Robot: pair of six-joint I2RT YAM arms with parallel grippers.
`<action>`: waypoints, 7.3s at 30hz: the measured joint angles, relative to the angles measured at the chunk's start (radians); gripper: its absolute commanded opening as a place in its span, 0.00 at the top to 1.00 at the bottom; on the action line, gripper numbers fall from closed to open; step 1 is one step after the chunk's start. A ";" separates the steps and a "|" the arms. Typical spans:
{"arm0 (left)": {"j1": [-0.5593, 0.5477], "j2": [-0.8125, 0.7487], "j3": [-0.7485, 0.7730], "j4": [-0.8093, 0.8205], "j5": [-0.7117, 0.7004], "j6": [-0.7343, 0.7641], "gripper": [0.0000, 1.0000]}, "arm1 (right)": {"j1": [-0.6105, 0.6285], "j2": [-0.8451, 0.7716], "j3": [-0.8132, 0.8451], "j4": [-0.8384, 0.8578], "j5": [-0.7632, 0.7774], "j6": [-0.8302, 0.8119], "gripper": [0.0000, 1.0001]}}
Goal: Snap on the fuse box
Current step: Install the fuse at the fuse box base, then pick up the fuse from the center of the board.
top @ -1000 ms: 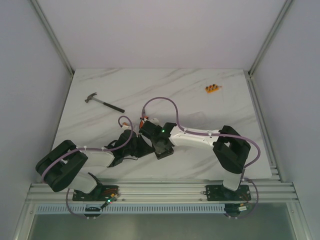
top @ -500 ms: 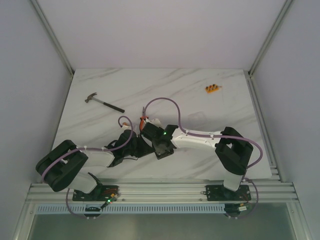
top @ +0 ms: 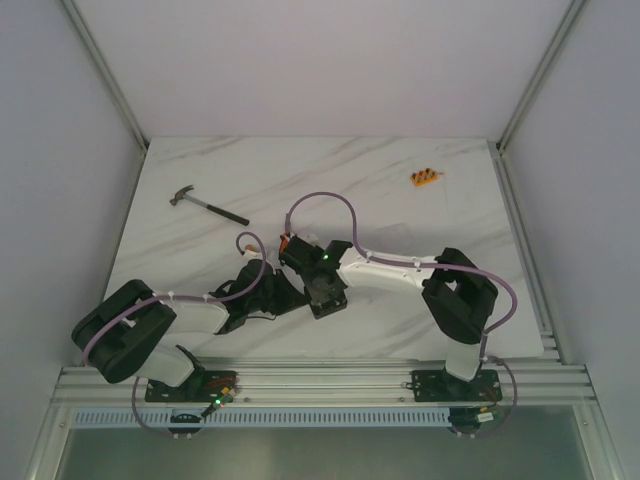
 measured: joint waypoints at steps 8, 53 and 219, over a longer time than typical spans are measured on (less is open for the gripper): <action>0.000 0.000 0.000 0.000 0.000 -0.001 0.79 | 0.011 -0.008 -0.013 0.008 -0.002 -0.003 1.00; -0.002 -0.004 -0.002 0.000 -0.003 -0.008 0.80 | -0.005 -0.056 0.040 -0.061 -0.006 0.059 0.78; 0.053 -0.248 -0.021 -0.200 -0.105 0.039 0.00 | -0.251 0.196 0.190 0.146 0.012 -0.012 0.64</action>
